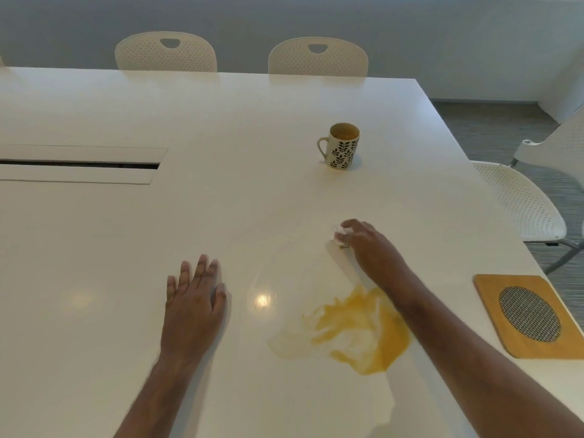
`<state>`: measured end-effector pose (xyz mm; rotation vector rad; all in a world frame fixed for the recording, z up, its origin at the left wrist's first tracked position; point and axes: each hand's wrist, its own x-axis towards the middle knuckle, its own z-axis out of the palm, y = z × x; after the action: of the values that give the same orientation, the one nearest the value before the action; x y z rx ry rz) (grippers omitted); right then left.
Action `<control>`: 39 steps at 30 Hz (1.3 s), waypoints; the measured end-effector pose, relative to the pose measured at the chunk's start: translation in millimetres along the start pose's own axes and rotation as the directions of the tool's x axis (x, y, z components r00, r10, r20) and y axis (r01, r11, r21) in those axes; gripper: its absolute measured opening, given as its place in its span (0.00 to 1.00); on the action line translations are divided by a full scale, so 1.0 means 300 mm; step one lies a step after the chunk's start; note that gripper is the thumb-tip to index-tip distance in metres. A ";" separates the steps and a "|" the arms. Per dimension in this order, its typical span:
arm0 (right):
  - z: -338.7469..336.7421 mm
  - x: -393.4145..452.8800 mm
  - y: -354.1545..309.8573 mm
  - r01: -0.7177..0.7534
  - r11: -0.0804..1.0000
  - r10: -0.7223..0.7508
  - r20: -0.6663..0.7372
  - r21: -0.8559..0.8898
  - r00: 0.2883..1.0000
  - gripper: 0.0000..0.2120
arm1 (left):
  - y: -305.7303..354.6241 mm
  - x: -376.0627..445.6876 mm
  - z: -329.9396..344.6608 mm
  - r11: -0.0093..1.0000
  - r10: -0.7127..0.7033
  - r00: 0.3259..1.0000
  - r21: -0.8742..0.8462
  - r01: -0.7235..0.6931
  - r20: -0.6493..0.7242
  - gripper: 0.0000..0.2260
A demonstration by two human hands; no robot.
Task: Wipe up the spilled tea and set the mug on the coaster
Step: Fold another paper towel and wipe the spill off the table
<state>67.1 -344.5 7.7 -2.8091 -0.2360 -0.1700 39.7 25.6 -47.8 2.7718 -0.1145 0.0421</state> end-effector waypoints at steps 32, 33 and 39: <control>0.115 -0.179 -0.175 0.535 0.831 -0.556 0.205 0.150 0.806 0.18 | 0.002 0.002 -0.006 1.000 0.017 1.000 0.024 -0.017 0.000 0.30; 0.098 -0.152 -0.140 0.471 0.872 -0.489 0.200 0.133 0.849 0.16 | 0.004 0.001 -0.007 1.000 0.018 1.000 0.024 -0.018 -0.002 0.30; 0.094 0.120 -0.153 0.171 0.978 -0.181 0.079 0.116 0.980 0.17 | 0.012 -0.001 -0.013 0.999 0.019 1.000 0.035 -0.018 -0.007 0.30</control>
<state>96.8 -287.2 0.0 -2.6890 -0.5003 -0.0695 38.9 23.8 -42.8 2.8050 -0.1389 0.0589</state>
